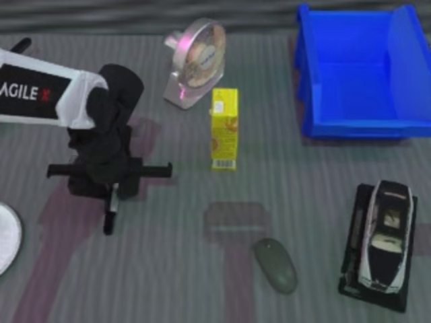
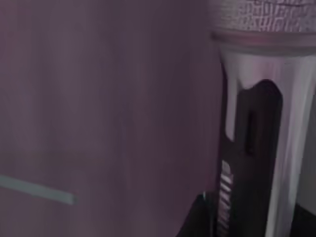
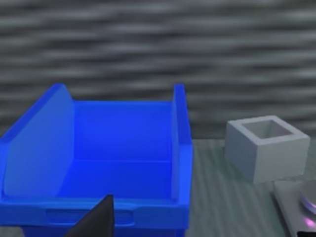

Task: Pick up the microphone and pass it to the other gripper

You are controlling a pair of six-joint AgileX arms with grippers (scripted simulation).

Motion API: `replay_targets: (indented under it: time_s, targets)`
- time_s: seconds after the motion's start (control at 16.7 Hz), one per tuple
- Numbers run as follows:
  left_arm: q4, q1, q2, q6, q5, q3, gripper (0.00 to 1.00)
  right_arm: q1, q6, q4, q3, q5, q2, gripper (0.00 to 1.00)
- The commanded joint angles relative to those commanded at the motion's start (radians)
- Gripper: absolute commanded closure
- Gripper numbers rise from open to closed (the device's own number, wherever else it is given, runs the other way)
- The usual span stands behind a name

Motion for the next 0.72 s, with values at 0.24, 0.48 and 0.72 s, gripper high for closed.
replay_targets:
  time_s: [0.24, 0.48, 0.72]
  targets:
    - [0.104, -0.001, -0.018, 0.026, 0.042, -0.022, 1.00, 0.000, 0.000, 0.000, 0.000, 0.000, 0.000, 0.00]
    - [0.355, 0.006, -0.064, 0.077, 0.136, -0.083, 1.00, 0.000, 0.000, 0.000, 0.000, 0.000, 0.000, 0.00]
    - [0.709, 0.017, -0.127, 0.145, 0.260, -0.181, 1.00, 0.000, 0.000, 0.000, 0.000, 0.000, 0.000, 0.00]
